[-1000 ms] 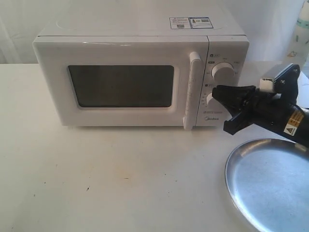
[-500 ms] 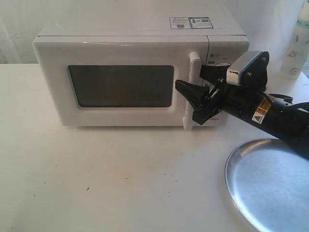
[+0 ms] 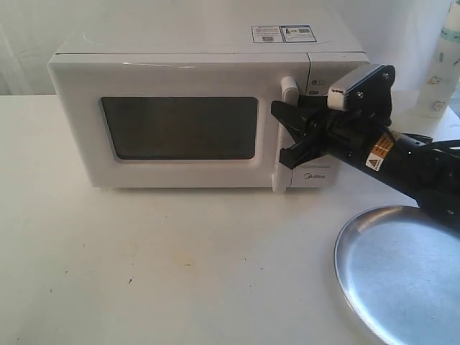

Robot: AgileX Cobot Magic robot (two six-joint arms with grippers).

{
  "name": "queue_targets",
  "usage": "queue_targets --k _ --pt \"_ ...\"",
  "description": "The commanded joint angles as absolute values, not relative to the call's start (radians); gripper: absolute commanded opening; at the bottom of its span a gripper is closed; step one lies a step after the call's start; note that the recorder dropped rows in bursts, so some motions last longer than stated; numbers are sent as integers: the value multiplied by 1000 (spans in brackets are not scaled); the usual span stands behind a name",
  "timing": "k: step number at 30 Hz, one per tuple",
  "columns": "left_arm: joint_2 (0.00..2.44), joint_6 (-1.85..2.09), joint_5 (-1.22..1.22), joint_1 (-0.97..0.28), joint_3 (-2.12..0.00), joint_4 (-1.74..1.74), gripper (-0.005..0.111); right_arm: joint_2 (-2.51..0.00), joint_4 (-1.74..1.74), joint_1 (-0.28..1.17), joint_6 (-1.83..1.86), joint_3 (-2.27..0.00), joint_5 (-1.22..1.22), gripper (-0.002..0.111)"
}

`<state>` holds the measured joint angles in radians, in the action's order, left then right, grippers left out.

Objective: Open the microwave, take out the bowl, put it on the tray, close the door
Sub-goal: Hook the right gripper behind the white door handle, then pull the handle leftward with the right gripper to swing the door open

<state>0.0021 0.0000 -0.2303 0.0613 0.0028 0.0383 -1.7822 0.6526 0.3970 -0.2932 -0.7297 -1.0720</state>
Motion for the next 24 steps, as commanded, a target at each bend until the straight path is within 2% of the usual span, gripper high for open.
queue_targets --k 1,24 --pt "0 0 -233 55 0 45 0 -1785 690 462 -242 -772 -1058 2" --pt "0 0 -233 55 0 45 0 -1742 854 470 -206 -726 -1221 0"
